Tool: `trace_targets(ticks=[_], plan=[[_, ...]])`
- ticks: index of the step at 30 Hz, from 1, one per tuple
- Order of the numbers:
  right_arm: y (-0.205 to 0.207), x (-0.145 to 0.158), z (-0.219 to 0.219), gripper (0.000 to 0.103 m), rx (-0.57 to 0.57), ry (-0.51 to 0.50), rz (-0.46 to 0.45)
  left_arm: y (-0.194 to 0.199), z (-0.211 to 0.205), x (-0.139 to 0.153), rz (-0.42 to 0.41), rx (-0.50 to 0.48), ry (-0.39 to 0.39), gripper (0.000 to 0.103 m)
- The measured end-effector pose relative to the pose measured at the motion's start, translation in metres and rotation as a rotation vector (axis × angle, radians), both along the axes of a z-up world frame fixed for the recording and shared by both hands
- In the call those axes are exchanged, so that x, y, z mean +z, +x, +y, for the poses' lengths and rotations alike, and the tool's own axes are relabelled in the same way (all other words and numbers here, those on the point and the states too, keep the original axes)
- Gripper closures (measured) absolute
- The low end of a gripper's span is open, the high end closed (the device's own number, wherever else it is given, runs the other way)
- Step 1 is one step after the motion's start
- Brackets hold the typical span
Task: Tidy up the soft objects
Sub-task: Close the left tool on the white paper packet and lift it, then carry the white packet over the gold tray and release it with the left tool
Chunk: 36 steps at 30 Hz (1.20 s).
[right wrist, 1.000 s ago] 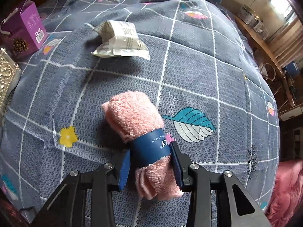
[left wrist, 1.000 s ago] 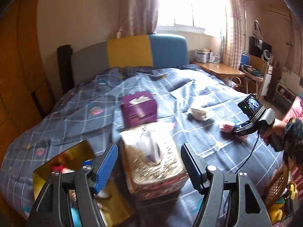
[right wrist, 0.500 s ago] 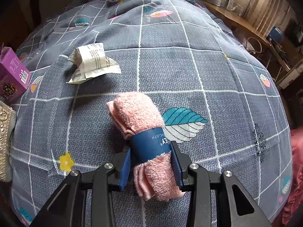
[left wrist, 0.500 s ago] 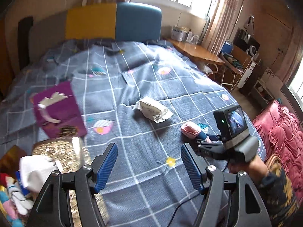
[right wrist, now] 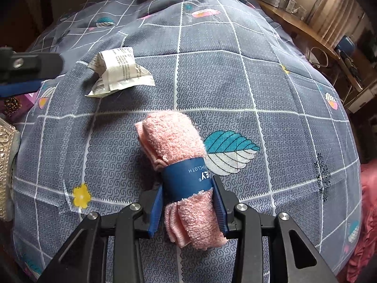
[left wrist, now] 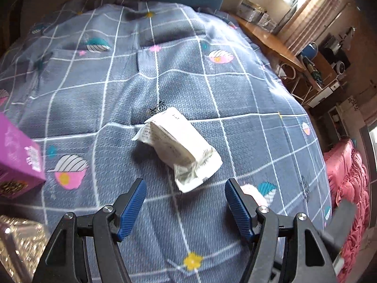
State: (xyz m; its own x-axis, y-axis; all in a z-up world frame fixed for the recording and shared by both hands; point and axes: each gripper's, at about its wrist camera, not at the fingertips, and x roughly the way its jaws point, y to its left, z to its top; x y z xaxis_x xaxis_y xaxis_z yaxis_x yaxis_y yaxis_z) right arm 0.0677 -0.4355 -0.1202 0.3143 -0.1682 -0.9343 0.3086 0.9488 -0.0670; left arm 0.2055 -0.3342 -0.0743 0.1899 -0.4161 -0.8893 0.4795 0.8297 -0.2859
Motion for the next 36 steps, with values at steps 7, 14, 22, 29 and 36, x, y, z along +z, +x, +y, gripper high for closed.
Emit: trace_targets(ticks=[7,14,22,29,36], plan=[[0.006,-0.005,-0.002,0.060,0.014,-0.004,0.027,0.033,-0.031,-0.024,0.020,0.029,0.037,0.032],[0.009,-0.011,0.001,0.060,0.035,-0.039,0.043,0.050,-0.061,-0.044,0.021,0.018,0.127,0.023],[0.007,-0.010,0.015,0.063,0.071,-0.083,0.040,0.032,-0.073,-0.050,-0.092,-0.118,0.271,0.061],[0.003,-0.008,0.023,0.064,0.085,-0.101,0.035,0.033,-0.060,-0.019,-0.108,-0.173,0.239,0.066],[-0.001,-0.008,0.023,0.063,0.089,-0.102,0.033,0.090,-0.026,0.046,-0.187,-0.055,0.211,0.066]])
